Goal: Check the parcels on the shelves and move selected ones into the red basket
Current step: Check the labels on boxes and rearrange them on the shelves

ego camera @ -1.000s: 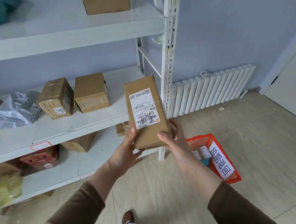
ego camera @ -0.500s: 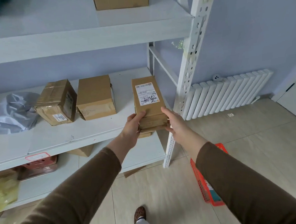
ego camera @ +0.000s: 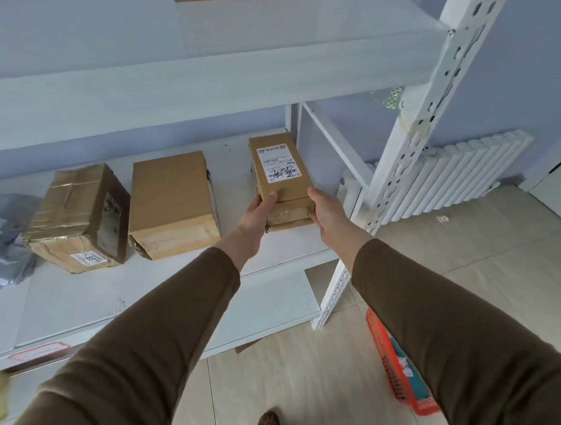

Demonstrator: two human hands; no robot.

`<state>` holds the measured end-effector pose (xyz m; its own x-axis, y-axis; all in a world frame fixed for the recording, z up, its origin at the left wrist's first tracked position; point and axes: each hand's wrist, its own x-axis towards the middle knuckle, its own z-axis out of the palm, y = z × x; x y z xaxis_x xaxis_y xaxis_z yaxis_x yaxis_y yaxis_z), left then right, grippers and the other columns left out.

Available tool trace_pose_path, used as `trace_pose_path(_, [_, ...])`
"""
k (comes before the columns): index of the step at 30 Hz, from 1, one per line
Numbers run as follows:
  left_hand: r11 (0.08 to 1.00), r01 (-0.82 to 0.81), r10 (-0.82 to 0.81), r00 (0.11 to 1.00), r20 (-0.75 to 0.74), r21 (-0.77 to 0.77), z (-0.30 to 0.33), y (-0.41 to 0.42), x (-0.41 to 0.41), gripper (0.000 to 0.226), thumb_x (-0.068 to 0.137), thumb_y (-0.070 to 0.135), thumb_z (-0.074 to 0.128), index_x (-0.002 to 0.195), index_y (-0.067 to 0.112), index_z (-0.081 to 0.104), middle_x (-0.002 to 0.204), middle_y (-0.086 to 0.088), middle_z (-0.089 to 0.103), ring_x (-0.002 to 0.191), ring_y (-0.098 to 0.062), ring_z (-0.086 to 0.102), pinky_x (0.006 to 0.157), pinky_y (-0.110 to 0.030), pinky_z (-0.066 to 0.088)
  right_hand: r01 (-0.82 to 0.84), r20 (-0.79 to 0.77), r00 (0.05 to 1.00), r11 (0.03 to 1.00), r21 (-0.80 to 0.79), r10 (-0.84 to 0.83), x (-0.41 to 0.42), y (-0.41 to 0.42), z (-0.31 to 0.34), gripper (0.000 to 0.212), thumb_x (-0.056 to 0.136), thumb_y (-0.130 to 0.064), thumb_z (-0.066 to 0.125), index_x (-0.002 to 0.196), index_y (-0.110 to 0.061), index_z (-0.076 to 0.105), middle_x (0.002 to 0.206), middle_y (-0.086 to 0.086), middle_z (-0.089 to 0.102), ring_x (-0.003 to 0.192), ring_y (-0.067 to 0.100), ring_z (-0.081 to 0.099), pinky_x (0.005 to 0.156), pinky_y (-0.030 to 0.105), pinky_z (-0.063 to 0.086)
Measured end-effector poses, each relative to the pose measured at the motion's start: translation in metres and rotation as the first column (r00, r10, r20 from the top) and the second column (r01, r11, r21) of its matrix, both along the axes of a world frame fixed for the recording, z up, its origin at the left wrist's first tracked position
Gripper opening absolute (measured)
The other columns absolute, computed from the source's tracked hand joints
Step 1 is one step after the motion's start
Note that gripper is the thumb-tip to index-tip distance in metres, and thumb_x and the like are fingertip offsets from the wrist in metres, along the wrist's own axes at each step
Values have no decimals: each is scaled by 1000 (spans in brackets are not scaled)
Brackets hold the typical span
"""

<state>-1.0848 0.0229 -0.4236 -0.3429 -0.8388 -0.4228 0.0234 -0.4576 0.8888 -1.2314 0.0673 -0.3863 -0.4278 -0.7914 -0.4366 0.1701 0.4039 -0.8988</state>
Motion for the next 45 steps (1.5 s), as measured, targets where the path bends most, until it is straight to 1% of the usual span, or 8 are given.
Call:
trace_pose_path(5, [998,52,-49,993,105,-24,5,-3,-11,94,86,72,62,165,35,27,162,7,44,153,-24,37,128,-44,25,10,-28,1000,999,-37,-11,-10,-21,-12,24,110,-26,42,104,-15,63,97,-2,62,111,25,58,116,44,42])
trace_pose_path(9, [998,-3,20,965,262,-65,20,19,-8,80,105,62,42,169,33,2,174,-2,20,160,-31,22,125,-46,19,-5,-179,984,999,-41,-2,-10,-16,-23,44,98,-35,52,140,-20,52,136,8,58,126,27,54,102,40,47])
trace_pose_path(11, [990,-36,77,947,313,-134,27,34,5,76,106,59,41,169,33,6,174,-4,23,159,-29,25,121,-41,23,-28,-459,888,992,-123,-32,-3,-8,-20,54,103,-27,52,155,-17,40,161,10,41,148,29,36,118,43,36])
trace_pose_path(15, [906,-93,235,921,309,-412,38,48,56,71,107,50,51,167,26,22,172,0,29,159,-20,25,122,-30,21,-287,-690,714,850,-443,-119,41,1,-3,50,101,-11,51,150,-10,47,159,10,44,149,28,34,123,37,27])
trace_pose_path(21, [762,-255,546,748,378,-595,56,28,157,64,107,36,56,164,23,31,170,2,33,157,-20,31,127,-40,28,-459,-510,812,850,-259,283,122,-12,6,56,105,-26,55,157,-16,38,162,1,40,150,18,36,115,24,27])
trace_pose_path(31, [933,-343,355,824,442,-109,31,-26,214,59,107,32,55,160,11,37,140,6,42,141,-30,45,117,-40,35,-423,-27,902,895,138,431,180,-60,1,68,105,-47,52,160,-16,28,164,6,35,150,30,34,116,43,31])
trace_pose_path(40, [937,-327,344,923,170,-122,28,4,225,49,101,25,65,148,21,51,137,0,66,129,-23,60,118,-45,42,-362,-12,932,932,9,362,181,-19,2,47,107,-34,51,152,-22,44,146,-3,50,137,21,45,110,38,34])
trace_pose_path(45, [948,-277,279,960,-15,-157,66,84,215,33,105,17,60,137,14,52,118,2,67,109,-17,61,96,-31,48,-298,19,953,942,-153,304,159,53,25,38,102,-41,59,138,-32,51,125,-21,57,103,-6,50,89,31,37])
